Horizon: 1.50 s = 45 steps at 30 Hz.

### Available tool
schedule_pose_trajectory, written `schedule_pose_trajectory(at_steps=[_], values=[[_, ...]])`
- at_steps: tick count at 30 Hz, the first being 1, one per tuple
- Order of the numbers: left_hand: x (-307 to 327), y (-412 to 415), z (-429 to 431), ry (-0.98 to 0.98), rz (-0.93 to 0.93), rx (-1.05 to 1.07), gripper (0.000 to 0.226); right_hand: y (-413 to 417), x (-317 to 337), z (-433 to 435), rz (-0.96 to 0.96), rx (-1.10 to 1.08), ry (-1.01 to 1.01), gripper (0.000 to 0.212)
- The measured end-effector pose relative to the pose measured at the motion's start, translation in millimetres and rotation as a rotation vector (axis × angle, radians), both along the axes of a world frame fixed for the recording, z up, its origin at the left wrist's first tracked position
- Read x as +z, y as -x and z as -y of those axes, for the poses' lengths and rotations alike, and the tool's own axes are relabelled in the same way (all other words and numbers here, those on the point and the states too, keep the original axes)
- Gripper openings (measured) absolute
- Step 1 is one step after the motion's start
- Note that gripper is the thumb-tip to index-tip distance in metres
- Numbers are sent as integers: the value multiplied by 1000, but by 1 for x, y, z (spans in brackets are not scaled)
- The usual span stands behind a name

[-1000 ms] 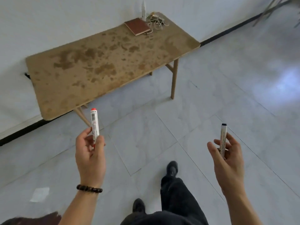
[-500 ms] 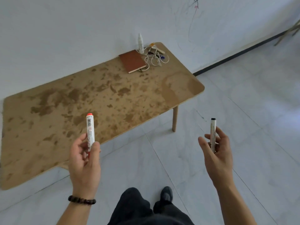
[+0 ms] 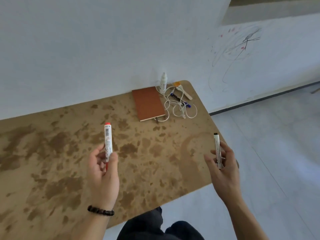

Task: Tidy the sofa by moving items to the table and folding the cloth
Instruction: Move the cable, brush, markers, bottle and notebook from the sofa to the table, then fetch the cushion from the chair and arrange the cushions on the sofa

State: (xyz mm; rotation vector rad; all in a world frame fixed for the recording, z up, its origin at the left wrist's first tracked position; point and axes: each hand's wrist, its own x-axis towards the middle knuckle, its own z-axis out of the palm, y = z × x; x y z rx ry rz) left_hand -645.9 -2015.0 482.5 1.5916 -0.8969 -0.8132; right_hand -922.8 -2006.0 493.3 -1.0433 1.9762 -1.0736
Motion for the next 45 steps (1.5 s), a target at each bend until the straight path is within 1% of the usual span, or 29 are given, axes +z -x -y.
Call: schedule_pose_trajectory(at_steps=[2, 5, 7, 9, 12, 14, 19, 21, 23, 25, 26, 28, 31, 34, 37, 39, 41, 45], values=[[4, 14, 52, -17, 34, -21, 30, 8, 4, 48, -24, -3, -11, 49], [0, 41, 123, -70, 55, -45, 27, 19, -2, 112, -6, 3, -23, 47], [-11, 61, 167, -120, 43, -46, 25, 25, -14, 154, 0, 32, -31, 44], [-31, 82, 206, -170, 42, -47, 22, 32, -33, 197, 19, 81, -81, 38], [-65, 107, 251, -310, 108, -46, 16, 39, -64, 263, 49, 167, -186, 32], [-87, 122, 274, -428, 140, -70, 16, 42, -83, 306, 19, 235, -235, 28], [-130, 152, 318, -605, 216, -215, 12, 38, -116, 392, -139, 484, -375, 45], [-144, 159, 332, -614, 221, -262, 12, 33, -125, 410, -200, 545, -387, 49], [-152, 164, 342, -562, 262, -335, 17, 31, -132, 415, -217, 572, -366, 50], [-160, 167, 342, -539, 398, -418, 30, 33, -137, 404, -171, 576, -317, 47], [-163, 168, 339, -547, 481, -424, 39, 35, -140, 396, -165, 573, -280, 45], [-168, 168, 326, -549, 628, -345, 47, 40, -149, 376, -221, 562, -213, 43], [-176, 165, 303, -573, 740, -243, 46, 48, -168, 354, -349, 582, -188, 48], [-181, 155, 291, -680, 717, -350, 51, 53, -172, 342, -328, 655, -200, 50], [-168, 141, 289, -630, 624, -401, 56, 55, -158, 340, -232, 680, -158, 53], [-152, 133, 283, -571, 581, -366, 54, 54, -145, 340, -192, 681, -106, 52], [-133, 129, 270, -512, 557, -319, 53, 54, -135, 335, -203, 689, -54, 50], [-91, 128, 215, -431, 345, -143, 58, 57, -121, 302, -193, 694, -9, 47]])
